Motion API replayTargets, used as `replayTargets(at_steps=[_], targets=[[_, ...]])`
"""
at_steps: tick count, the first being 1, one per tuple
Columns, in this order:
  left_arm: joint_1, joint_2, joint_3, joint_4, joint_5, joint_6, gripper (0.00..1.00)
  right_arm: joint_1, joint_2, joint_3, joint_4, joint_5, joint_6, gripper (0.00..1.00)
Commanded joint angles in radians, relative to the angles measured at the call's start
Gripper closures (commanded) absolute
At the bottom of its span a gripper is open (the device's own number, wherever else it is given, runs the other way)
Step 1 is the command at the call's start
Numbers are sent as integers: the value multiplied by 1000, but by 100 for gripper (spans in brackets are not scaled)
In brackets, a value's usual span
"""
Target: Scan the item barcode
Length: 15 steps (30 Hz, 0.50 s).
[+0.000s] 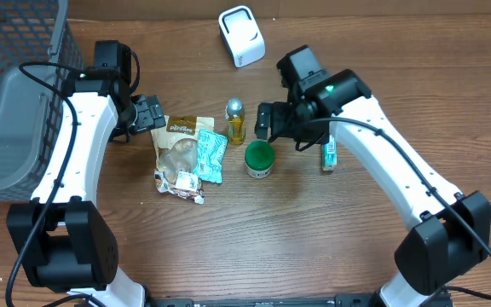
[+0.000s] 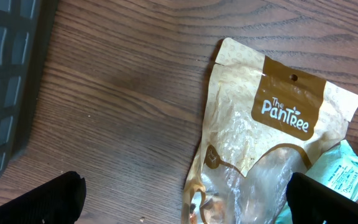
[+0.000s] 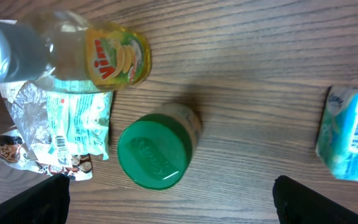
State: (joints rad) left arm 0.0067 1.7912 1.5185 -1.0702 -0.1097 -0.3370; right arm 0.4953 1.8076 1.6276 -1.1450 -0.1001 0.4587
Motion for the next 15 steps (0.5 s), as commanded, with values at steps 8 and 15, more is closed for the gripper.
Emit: replayTargets(at_steps=[8,15], targets=[[0,-19,15,1,-5,1,0,109,1,-5,-10,141,152,0],[0,-19,15,1,-5,1,0,122,1,-5,8,141,151,0]])
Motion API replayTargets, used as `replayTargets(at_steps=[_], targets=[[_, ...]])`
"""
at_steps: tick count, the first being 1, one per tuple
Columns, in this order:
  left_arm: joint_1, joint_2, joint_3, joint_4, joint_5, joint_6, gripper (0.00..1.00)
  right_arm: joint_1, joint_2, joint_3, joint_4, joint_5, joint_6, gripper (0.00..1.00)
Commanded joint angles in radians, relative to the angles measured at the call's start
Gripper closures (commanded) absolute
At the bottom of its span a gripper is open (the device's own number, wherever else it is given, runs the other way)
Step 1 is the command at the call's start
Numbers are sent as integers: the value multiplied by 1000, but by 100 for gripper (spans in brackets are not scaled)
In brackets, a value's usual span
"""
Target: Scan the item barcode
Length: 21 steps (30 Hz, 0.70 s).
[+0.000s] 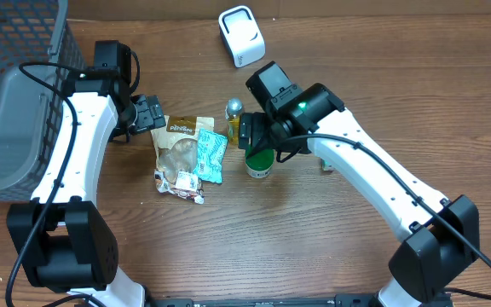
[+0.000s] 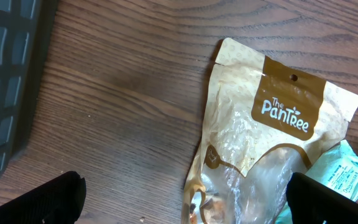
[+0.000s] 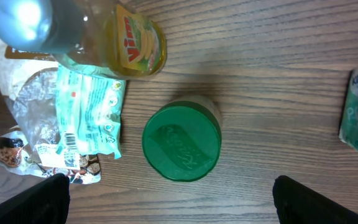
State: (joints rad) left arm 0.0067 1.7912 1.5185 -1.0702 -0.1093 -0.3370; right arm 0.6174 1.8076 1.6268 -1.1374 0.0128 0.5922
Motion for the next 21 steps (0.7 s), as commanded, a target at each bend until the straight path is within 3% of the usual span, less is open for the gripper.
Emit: replayTargets(at_steps=[1,8,14,21], targets=[[0,-19,15,1,-5,1,0,0,1,-5,-2,28,18,0],[0,-19,15,1,-5,1,0,0,1,-5,-3,43,32,0],[0,-19,15,1,-5,1,0,-14,1,-5,-47,180,33,0],[0,-19,15,1,-5,1,0,-128,1,-5,-159,214,33,0]])
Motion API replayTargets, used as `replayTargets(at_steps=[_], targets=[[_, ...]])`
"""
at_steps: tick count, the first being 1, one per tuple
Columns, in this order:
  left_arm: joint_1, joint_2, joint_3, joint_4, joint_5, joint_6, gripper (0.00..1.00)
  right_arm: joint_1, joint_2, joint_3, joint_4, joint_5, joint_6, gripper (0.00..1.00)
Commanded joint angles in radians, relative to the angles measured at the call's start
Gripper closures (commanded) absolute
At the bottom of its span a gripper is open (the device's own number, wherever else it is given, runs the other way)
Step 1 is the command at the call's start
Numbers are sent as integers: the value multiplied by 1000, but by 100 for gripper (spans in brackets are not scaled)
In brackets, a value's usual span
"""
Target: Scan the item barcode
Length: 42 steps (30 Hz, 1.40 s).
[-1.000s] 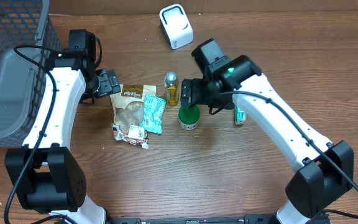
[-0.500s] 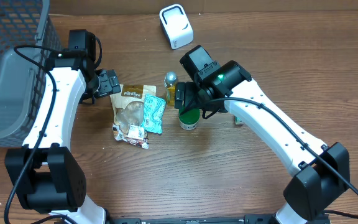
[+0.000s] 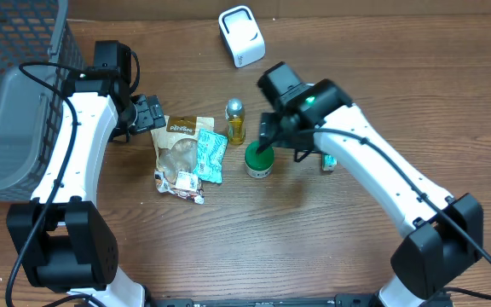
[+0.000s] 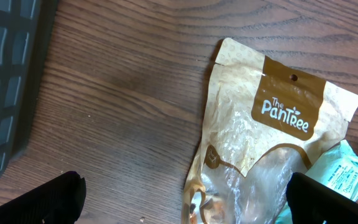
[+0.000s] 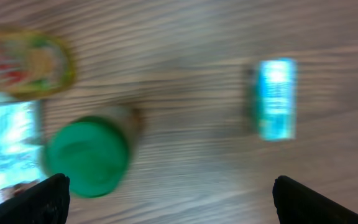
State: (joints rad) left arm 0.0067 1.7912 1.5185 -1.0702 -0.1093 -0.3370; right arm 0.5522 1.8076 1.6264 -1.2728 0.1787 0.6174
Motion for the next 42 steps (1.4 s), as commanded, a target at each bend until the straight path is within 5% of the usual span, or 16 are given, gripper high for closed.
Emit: replayTargets(at_steps=[1,9,18,25,42], targets=[[0,-19,15,1,-5,1,0,-87,1,-4,-37,48,7,0],[0,-19,15,1,-5,1,0,-254,1,-4,-99,48,4,2],[0,-19,15,1,-5,1,0,-307,1,-5,-77,-145,4,32],[0,-19,15,1,-5,1,0,-181,1,-5,-2,-207,34,0],[-1,-19,15,1,-5,1,0,140,3,-48,187,11,185,0]])
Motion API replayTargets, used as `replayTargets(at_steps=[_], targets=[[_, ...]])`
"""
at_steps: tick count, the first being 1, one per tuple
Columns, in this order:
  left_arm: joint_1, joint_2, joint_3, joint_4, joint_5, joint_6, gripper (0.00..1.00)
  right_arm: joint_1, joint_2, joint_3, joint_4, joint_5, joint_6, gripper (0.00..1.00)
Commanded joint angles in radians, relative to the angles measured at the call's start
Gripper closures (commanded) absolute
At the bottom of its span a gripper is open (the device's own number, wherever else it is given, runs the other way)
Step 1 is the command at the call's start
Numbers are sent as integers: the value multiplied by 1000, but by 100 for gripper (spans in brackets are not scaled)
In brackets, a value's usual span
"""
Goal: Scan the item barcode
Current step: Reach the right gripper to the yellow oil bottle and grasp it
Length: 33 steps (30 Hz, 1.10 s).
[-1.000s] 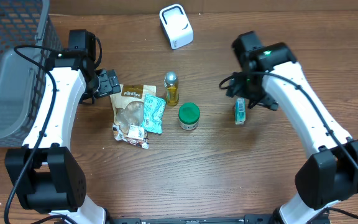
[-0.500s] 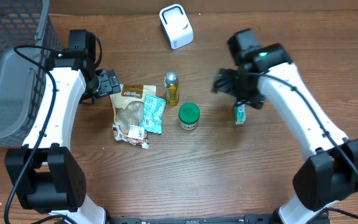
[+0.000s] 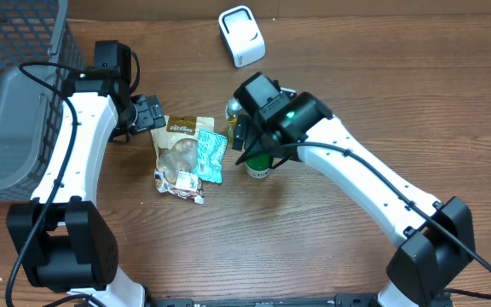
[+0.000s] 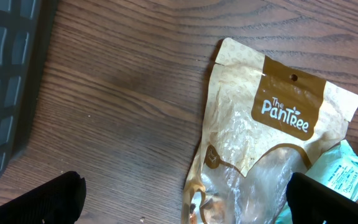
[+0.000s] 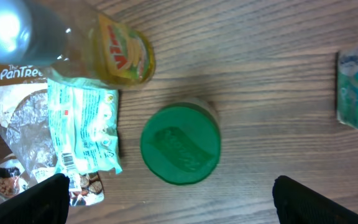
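Observation:
A white barcode scanner (image 3: 241,36) stands at the back of the table. A green-lidded jar (image 5: 180,145) stands just below my right gripper (image 5: 169,200), which hangs open above it with nothing between the fingers. A yellow Vim bottle (image 5: 114,56) with a silver cap stands beside the jar. A teal packet (image 5: 79,127) with a barcode lies on a tan Pantree pouch (image 4: 253,155). My left gripper (image 4: 182,200) is open over the pouch's near part, holding nothing. In the overhead view the right gripper (image 3: 247,145) covers part of the bottle.
A grey mesh basket (image 3: 11,102) fills the left edge of the table. A blue tissue pack lies to the right of the jar; my right arm hides it from overhead. A small snack wrapper (image 3: 180,183) lies under the pouch's front end.
My right gripper has moved left, from over the stretch between the jar and the tissue pack to over the jar and bottle. It stays open. The left arm has not moved.
My right gripper, open throughout, hung right of the bottle above the jar, then further left over the jar, then right toward the tissue pack with a blurred view, and now stands over the jar again. No item has moved. The left gripper stayed open by the pouch.

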State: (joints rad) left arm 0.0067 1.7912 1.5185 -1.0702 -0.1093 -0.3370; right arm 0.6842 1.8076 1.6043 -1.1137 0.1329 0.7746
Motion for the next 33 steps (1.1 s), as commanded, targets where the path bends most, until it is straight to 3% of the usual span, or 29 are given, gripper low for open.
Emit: replayTargets(at_steps=[1,7,14,23,33], targets=[[0,-19,15,1,-5,1,0,9,3,-34,44,57,25,0],[0,-19,15,1,-5,1,0,8,3,-47,75,58,2,0],[0,-19,15,1,-5,1,0,3,3,-11,220,-11,-254,0],[0,-19,15,1,-5,1,0,-7,23,33,364,39,-253,0],[0,-19,15,1,-5,1,0,-13,176,33,441,58,-253,0]])
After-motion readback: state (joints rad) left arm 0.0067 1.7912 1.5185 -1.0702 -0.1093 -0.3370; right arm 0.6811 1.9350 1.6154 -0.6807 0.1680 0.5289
